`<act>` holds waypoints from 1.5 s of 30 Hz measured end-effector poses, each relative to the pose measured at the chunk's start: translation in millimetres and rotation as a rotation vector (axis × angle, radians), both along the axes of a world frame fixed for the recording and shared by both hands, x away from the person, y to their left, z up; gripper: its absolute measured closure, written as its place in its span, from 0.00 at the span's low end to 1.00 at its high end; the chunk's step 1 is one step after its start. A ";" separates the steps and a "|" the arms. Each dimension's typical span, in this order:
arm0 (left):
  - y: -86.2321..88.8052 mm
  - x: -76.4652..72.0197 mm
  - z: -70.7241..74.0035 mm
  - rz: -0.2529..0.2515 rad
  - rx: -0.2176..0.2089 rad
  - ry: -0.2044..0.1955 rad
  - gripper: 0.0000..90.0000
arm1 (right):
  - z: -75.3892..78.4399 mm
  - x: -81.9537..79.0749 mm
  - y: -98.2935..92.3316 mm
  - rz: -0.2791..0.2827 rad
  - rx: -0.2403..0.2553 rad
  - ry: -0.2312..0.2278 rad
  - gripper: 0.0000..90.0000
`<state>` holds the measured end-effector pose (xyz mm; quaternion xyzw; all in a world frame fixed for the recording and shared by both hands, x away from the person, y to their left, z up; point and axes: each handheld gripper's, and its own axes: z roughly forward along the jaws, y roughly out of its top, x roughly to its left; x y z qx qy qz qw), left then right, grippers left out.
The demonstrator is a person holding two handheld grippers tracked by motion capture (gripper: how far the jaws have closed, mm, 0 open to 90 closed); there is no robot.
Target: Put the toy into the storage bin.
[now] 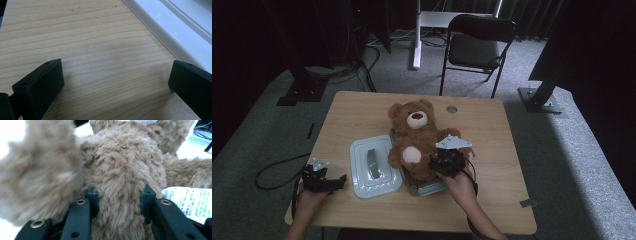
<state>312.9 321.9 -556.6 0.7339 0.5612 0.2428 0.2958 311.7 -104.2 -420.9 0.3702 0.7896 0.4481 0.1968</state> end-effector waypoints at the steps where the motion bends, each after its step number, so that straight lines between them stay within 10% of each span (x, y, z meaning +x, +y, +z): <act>1: 0.2 0.0 0.1 -0.002 0.003 0.001 0.01 | -2.4 -1.0 1.2 0.001 -0.004 0.006 0.68; 6: 0.2 0.0 0.2 -0.002 0.003 0.002 0.01 | 0.1 -4.5 2.0 -0.004 0.015 0.023 0.44; 19: 0.0 0.0 0.0 -0.001 0.000 0.001 0.01 | 53.5 9.5 -3.8 0.013 0.139 -0.021 0.20; 34: 0.1 0.0 0.0 -0.001 0.000 0.001 0.01 | 79.5 74.6 24.7 -0.019 0.151 0.002 0.19; 45: -0.1 0.0 -0.1 -0.004 -0.001 -0.001 0.01 | 51.3 105.1 42.7 -0.035 0.079 0.097 0.22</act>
